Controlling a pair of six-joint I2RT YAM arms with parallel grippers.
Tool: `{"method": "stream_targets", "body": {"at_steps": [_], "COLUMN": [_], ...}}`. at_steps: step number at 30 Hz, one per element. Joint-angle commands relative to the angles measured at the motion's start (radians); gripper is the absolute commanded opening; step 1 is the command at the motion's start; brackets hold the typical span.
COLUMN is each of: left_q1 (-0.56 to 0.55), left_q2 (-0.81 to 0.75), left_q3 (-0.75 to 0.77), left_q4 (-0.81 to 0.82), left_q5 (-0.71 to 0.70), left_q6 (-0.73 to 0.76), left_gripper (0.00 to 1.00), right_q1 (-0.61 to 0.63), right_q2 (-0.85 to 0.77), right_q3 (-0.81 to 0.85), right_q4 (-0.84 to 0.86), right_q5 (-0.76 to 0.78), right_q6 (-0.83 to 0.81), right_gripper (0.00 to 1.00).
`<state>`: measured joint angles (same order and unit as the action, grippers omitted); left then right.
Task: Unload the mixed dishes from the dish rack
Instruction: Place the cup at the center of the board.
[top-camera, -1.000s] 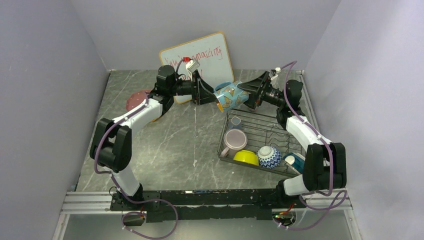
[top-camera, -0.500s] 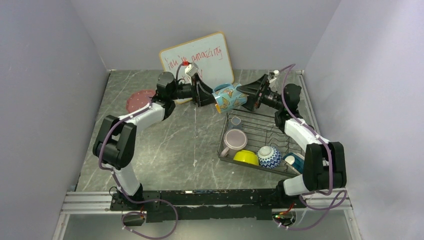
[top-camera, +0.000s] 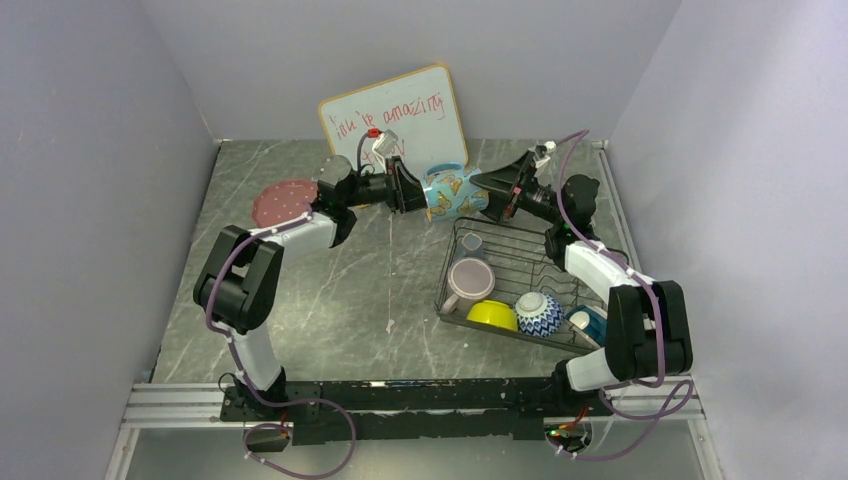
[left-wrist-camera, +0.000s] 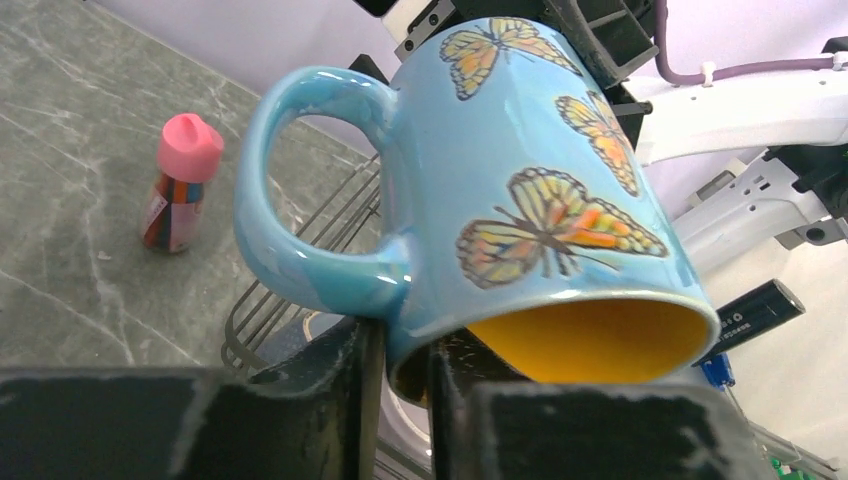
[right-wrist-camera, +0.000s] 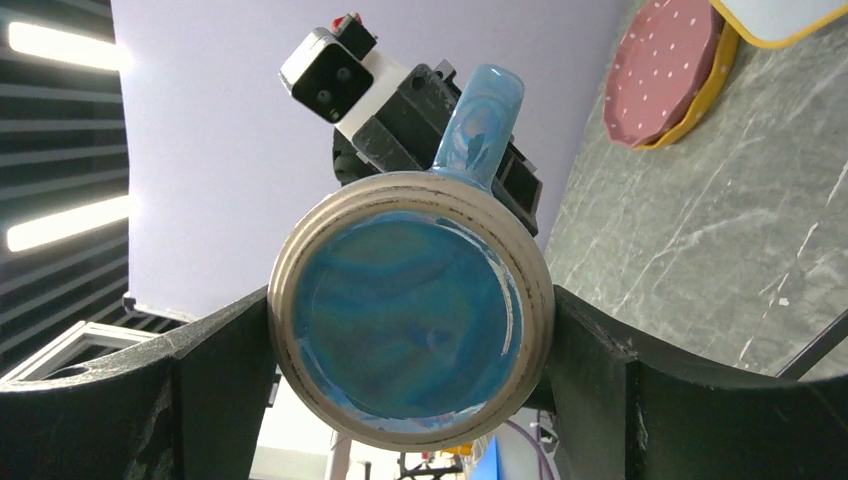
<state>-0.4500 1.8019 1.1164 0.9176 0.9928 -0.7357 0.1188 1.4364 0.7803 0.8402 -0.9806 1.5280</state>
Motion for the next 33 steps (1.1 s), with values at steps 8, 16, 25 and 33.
{"method": "stream_targets", "body": {"at_steps": [8,16,25,33], "left_q1": [-0.027,0.017,0.065,0.087], "left_q2": [-0.073,-0.131,-0.166,-0.188], "left_q3": [-0.008,-0.023,-0.048,-0.07], "left_q4": [0.147,0.09,0.067,0.069], "left_q5": [0.052,0.039,0.019,0.012], "left_q6": [-0.058,-0.063,-0.057,-0.048], "left_gripper": [0.02,0.03,0.03,0.03], "right_q1": [0.015,-0.007,-0.04,-0.057], "right_q2": [-0.022,-0.042,-0.062,-0.07], "right_q3": [0.012,0.027,0.033,0.037], "right_q4": [0.003,-0.061,-0.081,-0.103], "right_q5": [0.029,0.028,0.02,0.016], "right_q6": [-0.05,-0.089,-0.092,-0.1], "right_gripper": [0.24,0.76,0.95,0.99]}}
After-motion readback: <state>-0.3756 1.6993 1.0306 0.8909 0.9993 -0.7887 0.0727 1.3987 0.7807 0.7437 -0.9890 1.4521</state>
